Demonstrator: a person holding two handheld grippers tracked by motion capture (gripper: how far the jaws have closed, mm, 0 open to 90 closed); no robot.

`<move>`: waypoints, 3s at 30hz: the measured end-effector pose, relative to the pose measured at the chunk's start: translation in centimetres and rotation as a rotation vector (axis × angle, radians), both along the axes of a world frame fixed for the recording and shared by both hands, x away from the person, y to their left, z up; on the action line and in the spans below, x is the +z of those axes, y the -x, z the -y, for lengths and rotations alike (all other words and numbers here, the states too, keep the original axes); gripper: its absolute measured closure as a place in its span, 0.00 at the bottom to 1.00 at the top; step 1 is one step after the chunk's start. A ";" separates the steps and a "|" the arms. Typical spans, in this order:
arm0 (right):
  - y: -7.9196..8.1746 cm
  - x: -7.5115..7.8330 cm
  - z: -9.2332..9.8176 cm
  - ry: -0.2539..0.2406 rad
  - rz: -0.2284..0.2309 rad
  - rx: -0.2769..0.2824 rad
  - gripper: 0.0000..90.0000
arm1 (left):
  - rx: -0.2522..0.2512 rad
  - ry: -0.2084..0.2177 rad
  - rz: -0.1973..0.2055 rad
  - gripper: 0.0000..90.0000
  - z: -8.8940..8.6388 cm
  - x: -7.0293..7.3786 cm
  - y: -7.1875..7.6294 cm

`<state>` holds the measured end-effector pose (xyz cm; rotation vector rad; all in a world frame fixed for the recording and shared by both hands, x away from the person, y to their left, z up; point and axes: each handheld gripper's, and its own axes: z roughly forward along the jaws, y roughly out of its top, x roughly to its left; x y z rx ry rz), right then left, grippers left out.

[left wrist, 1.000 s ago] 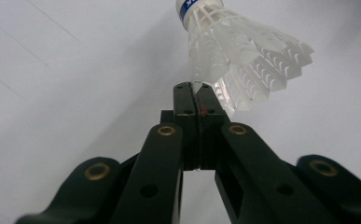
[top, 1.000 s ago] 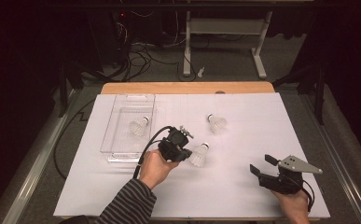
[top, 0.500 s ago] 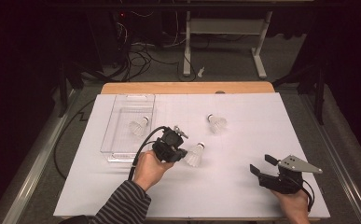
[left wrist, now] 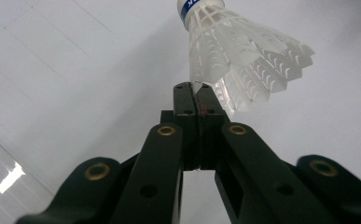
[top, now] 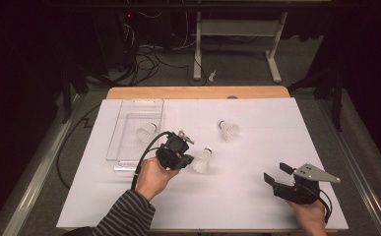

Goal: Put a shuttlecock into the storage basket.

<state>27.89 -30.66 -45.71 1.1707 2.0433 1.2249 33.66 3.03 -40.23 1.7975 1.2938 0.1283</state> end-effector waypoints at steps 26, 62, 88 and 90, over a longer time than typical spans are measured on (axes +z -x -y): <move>0.0 0.0 0.1 -0.006 0.000 -0.003 0.33 | 0.027 0.004 0.022 1.00 -2.0 1.2 0.2; -0.1 0.0 0.2 -0.017 -0.003 -0.008 0.33 | 0.116 0.036 0.040 1.00 -5.8 3.6 -1.7; -0.1 0.0 0.3 -0.015 0.000 -0.009 0.33 | 0.178 0.061 0.028 1.00 -7.7 4.1 -3.4; -0.1 0.0 0.2 -0.016 -0.001 -0.009 0.33 | 0.180 0.059 0.027 1.00 -7.8 4.1 -3.4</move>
